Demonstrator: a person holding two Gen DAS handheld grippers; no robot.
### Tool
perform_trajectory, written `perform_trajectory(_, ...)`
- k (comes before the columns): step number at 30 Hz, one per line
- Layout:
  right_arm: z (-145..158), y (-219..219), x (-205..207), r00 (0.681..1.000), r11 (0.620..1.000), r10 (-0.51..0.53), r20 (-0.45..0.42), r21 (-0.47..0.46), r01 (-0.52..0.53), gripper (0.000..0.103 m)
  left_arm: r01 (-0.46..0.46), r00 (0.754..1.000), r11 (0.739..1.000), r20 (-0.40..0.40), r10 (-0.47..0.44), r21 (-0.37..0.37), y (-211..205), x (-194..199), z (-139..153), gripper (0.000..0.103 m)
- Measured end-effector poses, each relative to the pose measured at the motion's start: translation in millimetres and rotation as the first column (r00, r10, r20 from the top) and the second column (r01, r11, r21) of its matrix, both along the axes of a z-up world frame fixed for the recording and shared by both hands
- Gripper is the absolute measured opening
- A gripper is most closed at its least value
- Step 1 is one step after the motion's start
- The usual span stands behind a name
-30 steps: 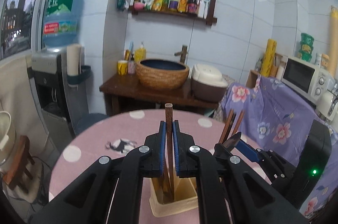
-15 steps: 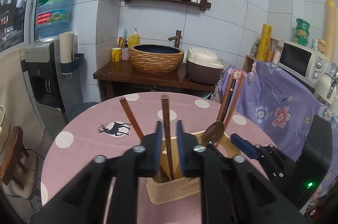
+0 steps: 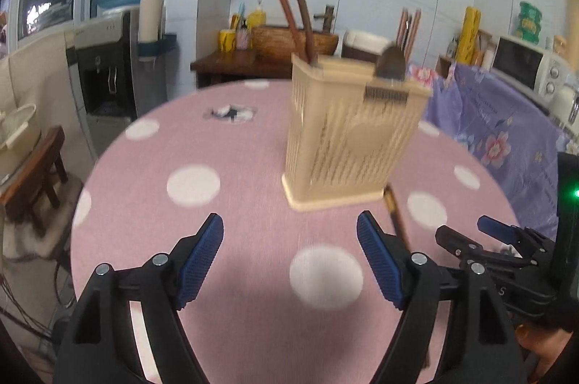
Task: Organize utensils
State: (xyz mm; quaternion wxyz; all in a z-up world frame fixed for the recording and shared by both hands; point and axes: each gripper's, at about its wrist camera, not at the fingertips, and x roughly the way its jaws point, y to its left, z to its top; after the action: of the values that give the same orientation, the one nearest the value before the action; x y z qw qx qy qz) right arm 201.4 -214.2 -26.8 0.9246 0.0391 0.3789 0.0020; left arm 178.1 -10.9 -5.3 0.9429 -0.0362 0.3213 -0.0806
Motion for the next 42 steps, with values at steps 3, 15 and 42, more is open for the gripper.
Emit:
perform_trajectory(3,-19.9,4.7,-5.9,0.999,1.0,-0.016,-0.049,-0.028,0.015,0.08,-0.008,0.999,1.0,-0.036,0.008,0.025,0.2,-5.9,-19.3,0.076)
perform_trajectory(15,-38.2,18.9,7.0,0.989,0.997,-0.029,-0.147,-0.069,0.019,0.084,-0.01,0.998,1.0,-0.063,0.011,0.017,5.8,-16.3,-34.1,0.077)
perform_trajectory(42,-34.7,-55.3,-30.6,0.985,0.99,-0.141,-0.101,-0.021,0.14,0.007,0.09,0.988,0.996,-0.125,-0.091,-0.008,-28.7,-17.6,-42.6,0.077)
